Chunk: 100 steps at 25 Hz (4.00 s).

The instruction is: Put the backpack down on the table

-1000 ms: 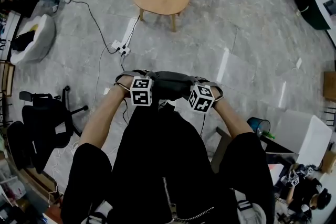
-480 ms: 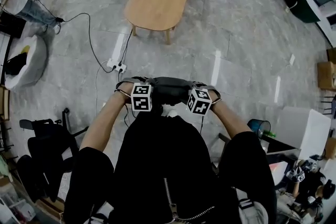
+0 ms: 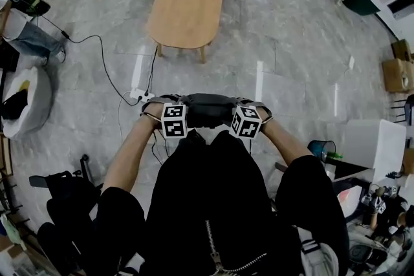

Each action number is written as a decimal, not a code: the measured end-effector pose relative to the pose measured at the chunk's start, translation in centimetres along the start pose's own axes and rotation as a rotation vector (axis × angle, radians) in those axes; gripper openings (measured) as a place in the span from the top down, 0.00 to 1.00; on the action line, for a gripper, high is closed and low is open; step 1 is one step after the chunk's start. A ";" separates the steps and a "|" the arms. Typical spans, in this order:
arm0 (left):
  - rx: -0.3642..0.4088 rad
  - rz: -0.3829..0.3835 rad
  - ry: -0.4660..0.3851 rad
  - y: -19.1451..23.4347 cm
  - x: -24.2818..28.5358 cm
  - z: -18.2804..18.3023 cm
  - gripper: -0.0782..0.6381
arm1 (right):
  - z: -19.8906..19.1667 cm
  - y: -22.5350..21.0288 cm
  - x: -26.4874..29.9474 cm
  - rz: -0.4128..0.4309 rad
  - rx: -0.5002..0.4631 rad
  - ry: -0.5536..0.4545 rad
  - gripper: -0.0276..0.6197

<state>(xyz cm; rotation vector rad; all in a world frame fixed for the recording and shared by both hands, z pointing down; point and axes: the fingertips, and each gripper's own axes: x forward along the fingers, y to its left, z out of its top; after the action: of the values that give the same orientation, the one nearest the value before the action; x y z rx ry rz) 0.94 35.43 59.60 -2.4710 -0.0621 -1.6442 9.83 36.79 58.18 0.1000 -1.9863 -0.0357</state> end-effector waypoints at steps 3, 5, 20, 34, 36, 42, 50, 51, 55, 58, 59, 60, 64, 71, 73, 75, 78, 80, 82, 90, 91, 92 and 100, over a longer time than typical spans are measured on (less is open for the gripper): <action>-0.003 0.006 -0.010 0.4 -0.1 0.0 0.72 | 0.1 -0.4 -0.2 0.004 -0.002 0.011 0.68; -0.010 0.011 -0.013 0.6 -0.4 -0.4 0.72 | 0.6 -0.7 -0.1 0.005 -0.009 0.017 0.68; -0.042 -0.034 0.013 3.3 0.2 -2.9 0.72 | 1.6 -3.7 2.0 0.049 0.002 -0.013 0.68; -0.049 -0.048 0.059 12.8 3.7 -3.8 0.72 | -1.0 -13.4 4.6 0.070 0.016 -0.048 0.68; -0.056 -0.050 0.066 14.5 4.0 -3.7 0.72 | -1.4 -15.0 4.6 0.083 0.019 -0.057 0.68; -0.079 -0.064 0.077 18.9 4.3 -3.2 0.72 | -2.2 -19.6 4.2 0.108 0.004 -0.072 0.68; -0.069 -0.076 0.092 23.9 4.3 -1.6 0.72 | -3.5 -24.4 2.7 0.108 0.008 -0.089 0.68; -0.065 -0.079 0.090 24.4 4.1 -1.5 0.72 | -3.5 -24.8 2.5 0.107 0.013 -0.087 0.68; -0.051 -0.088 0.081 27.0 3.2 -1.7 0.72 | -2.9 -27.4 1.8 0.105 0.024 -0.081 0.68; -0.043 -0.095 0.064 29.0 3.0 -1.9 0.72 | -2.5 -29.3 1.6 0.107 0.035 -0.069 0.68; -0.038 -0.099 0.057 29.7 3.0 -2.1 0.72 | -2.4 -30.0 1.6 0.107 0.040 -0.063 0.68; -0.032 -0.103 0.051 30.5 2.9 -2.4 0.72 | -2.1 -30.8 1.6 0.105 0.045 -0.058 0.68; -0.005 -0.116 0.030 34.0 2.5 -3.8 0.72 | -0.9 -34.2 1.9 0.100 0.065 -0.038 0.68; 0.041 -0.120 0.002 41.3 0.8 -7.2 0.72 | 2.4 -41.1 2.4 0.092 0.095 -0.007 0.68; 0.050 -0.111 -0.008 43.3 0.2 -8.3 0.72 | 3.6 -43.1 2.7 0.080 0.102 0.000 0.68; 0.062 -0.104 -0.010 45.3 -0.3 -9.6 0.72 | 4.7 -45.1 3.1 0.066 0.111 0.003 0.68; 0.080 -0.093 -0.007 47.9 -0.9 -11.2 0.72 | 6.1 -47.7 3.8 0.045 0.125 0.002 0.68; 0.091 -0.087 -0.004 49.4 -1.2 -12.3 0.72 | 7.0 -49.1 4.3 0.033 0.132 0.001 0.68; 0.105 -0.084 -0.002 51.0 -1.3 -13.3 0.72 | 7.7 -50.7 4.8 0.022 0.141 -0.001 0.68; 0.105 -0.084 0.010 55.9 -0.7 -15.7 0.72 | 8.7 -55.7 6.6 0.026 0.144 -0.011 0.68; 0.101 -0.084 0.011 56.4 -0.6 -15.9 0.72 | 8.7 -56.3 6.8 0.029 0.143 -0.011 0.68; 0.097 -0.084 0.012 57.0 -0.4 -16.0 0.72 | 8.6 -56.9 6.9 0.033 0.141 -0.012 0.68; 0.063 -0.072 0.022 63.3 1.1 -16.2 0.72 | 7.3 -63.5 7.5 0.056 0.114 -0.014 0.68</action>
<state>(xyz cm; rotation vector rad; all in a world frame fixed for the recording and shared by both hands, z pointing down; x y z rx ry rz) -5.21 -29.59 59.09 -2.4309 -0.1998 -1.6702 3.57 -27.25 57.51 0.1183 -2.0039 0.1130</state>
